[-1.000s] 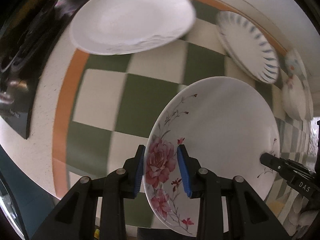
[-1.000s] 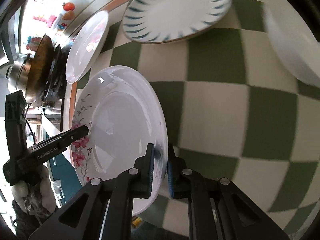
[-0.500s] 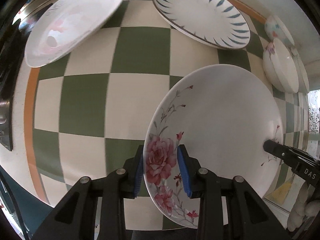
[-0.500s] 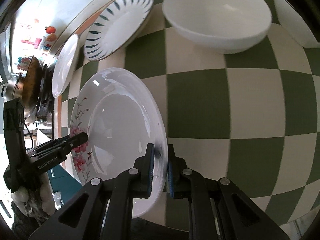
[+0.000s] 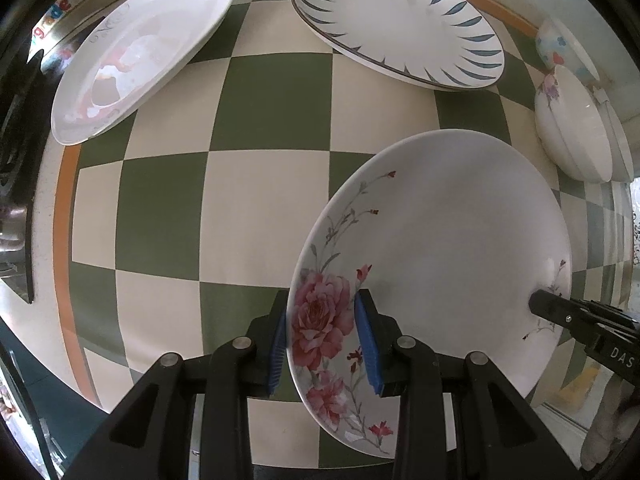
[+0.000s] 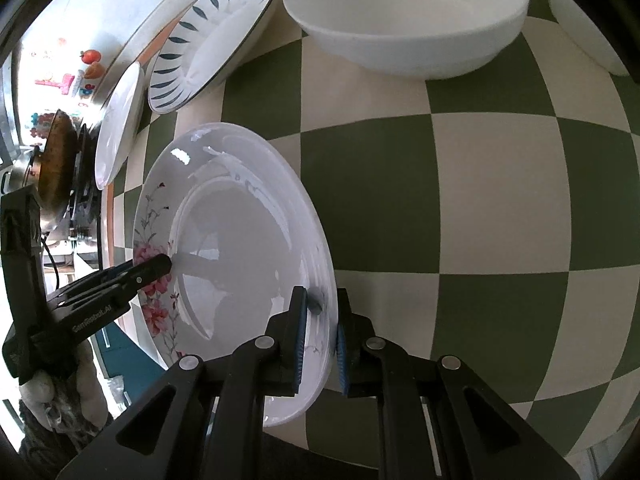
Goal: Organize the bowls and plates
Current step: 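Lift the pink-floral plate with both grippers and lower it onto the cloth, then open both grippers, then pinch the rim of the grey-swirl white plate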
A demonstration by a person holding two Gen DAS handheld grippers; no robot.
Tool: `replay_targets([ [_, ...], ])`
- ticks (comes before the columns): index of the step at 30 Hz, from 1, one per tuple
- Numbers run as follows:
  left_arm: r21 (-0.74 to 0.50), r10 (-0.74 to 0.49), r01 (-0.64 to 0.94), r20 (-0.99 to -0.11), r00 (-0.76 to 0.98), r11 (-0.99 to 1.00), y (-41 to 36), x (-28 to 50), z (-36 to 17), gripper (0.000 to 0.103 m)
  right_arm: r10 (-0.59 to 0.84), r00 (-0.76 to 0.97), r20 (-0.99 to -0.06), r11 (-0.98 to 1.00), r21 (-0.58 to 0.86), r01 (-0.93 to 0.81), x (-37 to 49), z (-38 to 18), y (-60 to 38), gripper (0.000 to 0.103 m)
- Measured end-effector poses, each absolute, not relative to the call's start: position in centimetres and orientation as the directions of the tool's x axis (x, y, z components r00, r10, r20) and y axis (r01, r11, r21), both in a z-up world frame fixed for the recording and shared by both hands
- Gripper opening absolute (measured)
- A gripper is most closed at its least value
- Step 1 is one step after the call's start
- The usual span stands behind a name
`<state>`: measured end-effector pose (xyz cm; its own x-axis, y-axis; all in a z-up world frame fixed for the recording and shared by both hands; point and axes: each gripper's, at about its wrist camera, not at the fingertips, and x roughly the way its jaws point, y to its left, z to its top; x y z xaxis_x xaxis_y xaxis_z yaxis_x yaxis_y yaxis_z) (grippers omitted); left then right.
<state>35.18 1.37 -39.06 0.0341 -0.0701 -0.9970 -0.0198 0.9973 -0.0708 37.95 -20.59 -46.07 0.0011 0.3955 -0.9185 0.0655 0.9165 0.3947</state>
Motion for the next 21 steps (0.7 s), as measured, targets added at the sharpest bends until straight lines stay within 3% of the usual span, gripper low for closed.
replay_targets([
  [5,-0.11,-0.109,-0.036,-0.993,0.038,0.993,1.2,34.6,-38.9,0.029,0.403,-0.029,-0.915,0.912,0.399,0.094,38.2,-46.2,-20.6,0.016],
  [12,-0.147,-0.115,-0.141,-0.97,0.213,0.979,8.1,34.4,-31.4,0.03,0.431,0.012,-0.902,0.886,0.425,0.187,37.5,-40.7,-22.1,0.018],
  [14,-0.161,-0.112,-0.191,-0.963,0.247,0.968,11.1,35.1,-30.2,0.035,0.443,0.059,-0.895,0.878,0.446,0.171,38.1,-38.2,-20.8,0.024],
  [16,-0.162,-0.094,-0.247,-0.96,0.264,0.955,14.7,36.5,-29.8,0.036,0.443,0.096,-0.892,0.882,0.452,0.132,40.0,-35.9,-18.1,0.042],
  [18,-0.17,-0.092,-0.308,-0.963,0.252,0.936,17.6,37.9,-30.7,0.036,0.481,0.11,-0.87,0.866,0.491,0.093,42.4,-34.7,-15.1,0.05],
  [21,-0.171,-0.085,-0.389,-0.969,0.231,0.905,21.7,40.0,-33.1,0.036,0.508,0.106,-0.855,0.86,0.511,0.003,47.5,-34.4,-9.4,0.051],
])
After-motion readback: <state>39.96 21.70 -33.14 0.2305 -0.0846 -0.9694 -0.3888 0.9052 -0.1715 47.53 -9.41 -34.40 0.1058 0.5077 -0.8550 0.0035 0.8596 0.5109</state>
